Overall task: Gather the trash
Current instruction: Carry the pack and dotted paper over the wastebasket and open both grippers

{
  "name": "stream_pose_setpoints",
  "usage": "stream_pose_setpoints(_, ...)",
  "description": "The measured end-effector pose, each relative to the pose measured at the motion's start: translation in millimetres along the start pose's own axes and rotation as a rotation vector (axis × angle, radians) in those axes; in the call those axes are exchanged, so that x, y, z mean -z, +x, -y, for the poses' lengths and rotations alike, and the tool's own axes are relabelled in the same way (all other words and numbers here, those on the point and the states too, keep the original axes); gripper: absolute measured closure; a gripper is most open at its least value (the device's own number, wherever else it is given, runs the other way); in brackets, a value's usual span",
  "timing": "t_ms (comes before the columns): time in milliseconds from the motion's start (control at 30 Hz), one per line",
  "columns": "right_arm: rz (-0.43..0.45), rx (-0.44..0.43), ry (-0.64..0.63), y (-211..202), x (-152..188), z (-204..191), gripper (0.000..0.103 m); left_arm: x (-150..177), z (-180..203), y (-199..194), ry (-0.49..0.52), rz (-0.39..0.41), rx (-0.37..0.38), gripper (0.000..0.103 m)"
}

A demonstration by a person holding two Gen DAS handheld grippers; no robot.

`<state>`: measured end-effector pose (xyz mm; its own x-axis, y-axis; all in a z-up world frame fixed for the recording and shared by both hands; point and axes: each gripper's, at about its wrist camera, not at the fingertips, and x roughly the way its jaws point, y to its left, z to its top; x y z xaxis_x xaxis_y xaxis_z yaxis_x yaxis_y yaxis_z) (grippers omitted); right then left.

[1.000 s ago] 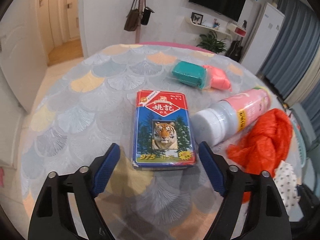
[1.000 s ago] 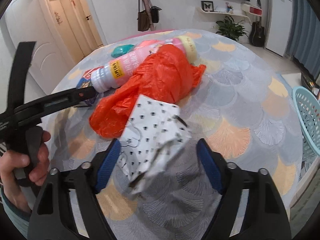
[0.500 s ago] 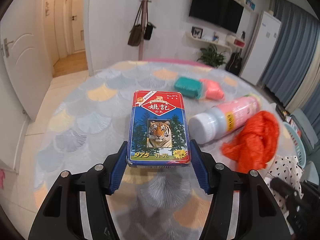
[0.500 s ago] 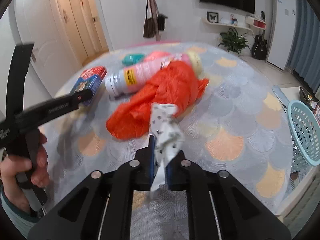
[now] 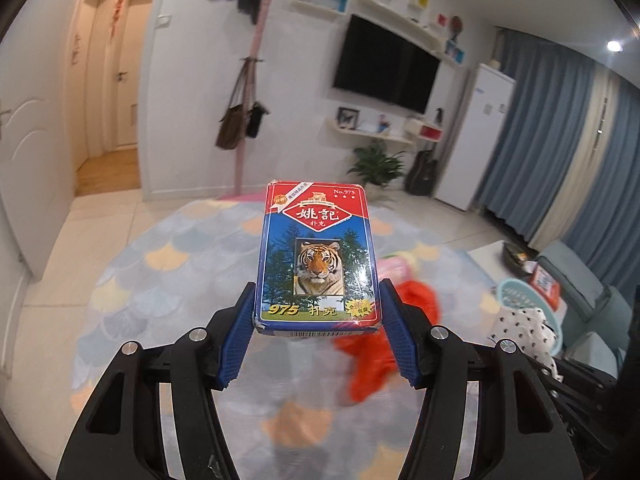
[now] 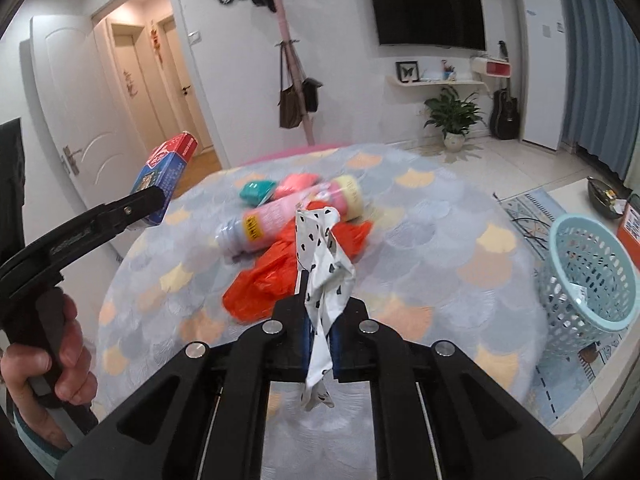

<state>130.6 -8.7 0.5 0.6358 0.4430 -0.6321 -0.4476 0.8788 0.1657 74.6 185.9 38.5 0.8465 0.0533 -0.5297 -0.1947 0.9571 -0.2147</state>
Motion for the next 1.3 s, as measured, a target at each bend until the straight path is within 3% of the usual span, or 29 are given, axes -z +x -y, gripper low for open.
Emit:
stream_pose_setpoints(567,0.162,0.155,0.163,-87.0,-8.9,92.6,0.097,4.9,107.1,-37.4,0.145,0.059,0.155,0.045)
stream_pose_setpoints(800,0.196,0.25,0.3,-112.2,-9.1,159.7,0.097,9.6,167.0,-40.8,0.235,0.065,0.242,0.045)
stream_pose_setpoints(967,0.191,0.349,0.401,-119.0,-12.1,216.2,0.097,5.4,211.6,-26.9,0.261,0.046,0.308,0.045)
stream_pose_setpoints(1300,0.146,0.432,0.511,-90.5,-20.9,319.4,0.097,-6.1,309.4,40.0,0.367,-0.01,0.396,0.045)
